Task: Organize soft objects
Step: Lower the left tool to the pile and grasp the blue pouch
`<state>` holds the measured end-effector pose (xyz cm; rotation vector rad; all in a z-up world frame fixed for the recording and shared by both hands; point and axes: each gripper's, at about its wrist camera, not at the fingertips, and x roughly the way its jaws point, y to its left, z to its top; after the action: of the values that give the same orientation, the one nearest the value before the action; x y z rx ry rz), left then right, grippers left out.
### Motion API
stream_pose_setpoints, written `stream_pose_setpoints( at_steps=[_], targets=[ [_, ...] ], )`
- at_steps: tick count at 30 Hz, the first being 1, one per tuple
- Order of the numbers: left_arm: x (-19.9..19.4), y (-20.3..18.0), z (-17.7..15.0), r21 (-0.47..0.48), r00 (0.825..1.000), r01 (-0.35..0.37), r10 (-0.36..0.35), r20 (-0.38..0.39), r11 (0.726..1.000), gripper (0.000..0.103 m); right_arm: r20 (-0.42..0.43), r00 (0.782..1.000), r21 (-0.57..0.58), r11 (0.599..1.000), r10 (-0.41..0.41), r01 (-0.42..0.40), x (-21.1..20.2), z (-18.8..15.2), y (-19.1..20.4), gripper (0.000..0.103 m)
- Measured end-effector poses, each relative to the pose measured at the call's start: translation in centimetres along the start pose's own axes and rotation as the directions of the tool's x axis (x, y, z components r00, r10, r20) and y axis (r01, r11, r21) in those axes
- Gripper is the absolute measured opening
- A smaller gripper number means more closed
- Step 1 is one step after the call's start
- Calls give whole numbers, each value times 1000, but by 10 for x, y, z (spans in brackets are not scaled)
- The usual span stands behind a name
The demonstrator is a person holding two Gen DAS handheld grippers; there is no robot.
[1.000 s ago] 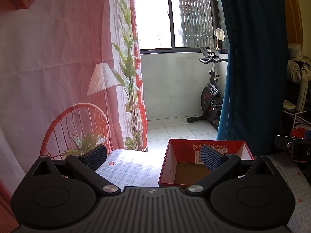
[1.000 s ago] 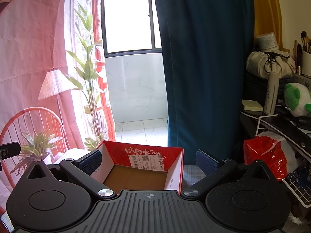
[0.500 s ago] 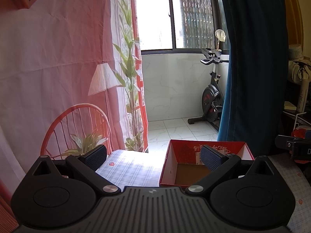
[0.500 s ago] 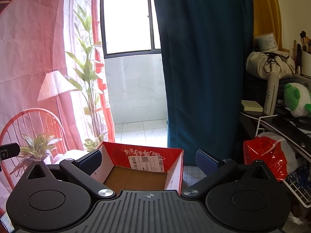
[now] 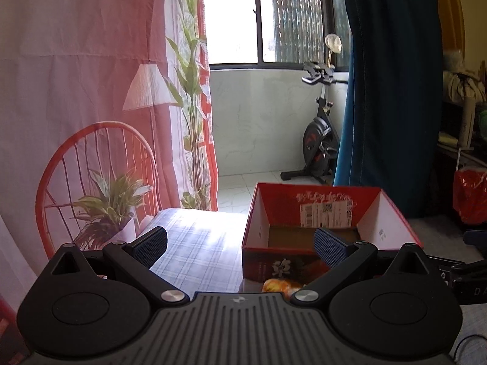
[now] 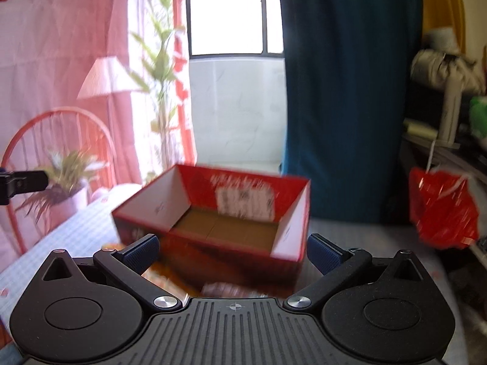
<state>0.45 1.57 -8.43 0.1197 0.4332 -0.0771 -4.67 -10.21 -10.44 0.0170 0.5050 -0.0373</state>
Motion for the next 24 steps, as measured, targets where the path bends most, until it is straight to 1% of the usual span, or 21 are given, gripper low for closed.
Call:
stream_pose_setpoints(
  at_steps=[2, 4, 6, 10, 12, 15, 19, 20, 22, 24],
  targets=[
    [8, -5, -13, 31, 999, 14, -13, -35, 999, 103, -51, 999, 22, 1000, 18, -17, 4, -20, 1, 103],
    [14, -10, -27, 56, 997, 34, -30, -71, 998, 103, -102, 995, 42, 999, 19, -15, 8, -37, 1, 103],
    [20, -15, -40, 74, 993, 54, -45, -109, 996, 103, -146, 989, 34, 999, 23, -18, 10, -55, 2, 103],
    [28, -21, -66, 73, 981, 108, -94, -170, 992, 103, -227, 973, -3, 1000, 29, -30, 8, -88, 5, 103],
    [27, -27, -78, 60, 971, 141, -127, -203, 988, 103, -269, 962, -3, 999, 34, -36, 8, -101, 5, 102],
    [32, -33, -93, 34, 949, 198, -183, -257, 980, 102, -323, 946, 19, 999, 35, -30, 6, -119, 2, 101],
    [32, -39, -105, 15, 926, 256, -240, -290, 967, 97, -375, 925, 100, 995, 64, -29, 9, -126, -7, 98],
    [34, -40, -107, 8, 923, 265, -251, -290, 964, 94, -378, 923, 112, 993, 73, -33, 10, -127, -8, 96],
    [34, -39, -108, -1, 918, 278, -266, -295, 961, 91, -378, 920, 128, 990, 105, -60, 13, -124, -10, 86],
    [35, -38, -108, -6, 915, 279, -268, -300, 960, 86, -375, 920, 118, 990, 119, -80, 14, -120, -7, 83]
  ],
)
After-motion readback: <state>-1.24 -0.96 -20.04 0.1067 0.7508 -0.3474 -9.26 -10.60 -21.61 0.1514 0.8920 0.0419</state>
